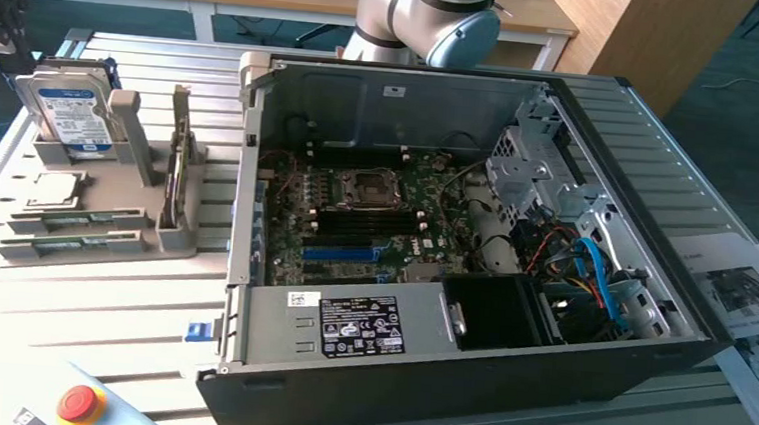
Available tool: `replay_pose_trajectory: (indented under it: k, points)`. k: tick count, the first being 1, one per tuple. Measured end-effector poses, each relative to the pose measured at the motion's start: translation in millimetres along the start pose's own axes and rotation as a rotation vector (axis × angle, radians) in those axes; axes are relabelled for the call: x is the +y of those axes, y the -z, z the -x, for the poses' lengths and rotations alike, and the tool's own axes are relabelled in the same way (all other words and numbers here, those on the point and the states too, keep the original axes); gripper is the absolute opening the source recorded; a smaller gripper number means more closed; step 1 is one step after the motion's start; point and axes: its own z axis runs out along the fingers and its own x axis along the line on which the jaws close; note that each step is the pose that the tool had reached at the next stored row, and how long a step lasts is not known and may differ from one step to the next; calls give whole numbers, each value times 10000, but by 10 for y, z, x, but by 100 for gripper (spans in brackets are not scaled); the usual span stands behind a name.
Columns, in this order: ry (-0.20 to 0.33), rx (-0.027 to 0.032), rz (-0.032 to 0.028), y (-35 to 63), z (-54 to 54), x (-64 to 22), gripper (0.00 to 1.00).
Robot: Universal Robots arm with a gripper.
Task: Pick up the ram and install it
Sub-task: 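Pick up the ram and move it above insertion slot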
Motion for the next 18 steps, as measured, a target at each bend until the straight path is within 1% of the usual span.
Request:
replay_pose_trajectory:
  k: [5,7,18]
  points:
    - [0,0,0,0,0,0,10]
    - [0,-1,-2,-15,0,0,10]
    - [-6,1,0,-200,-5,-9,10]
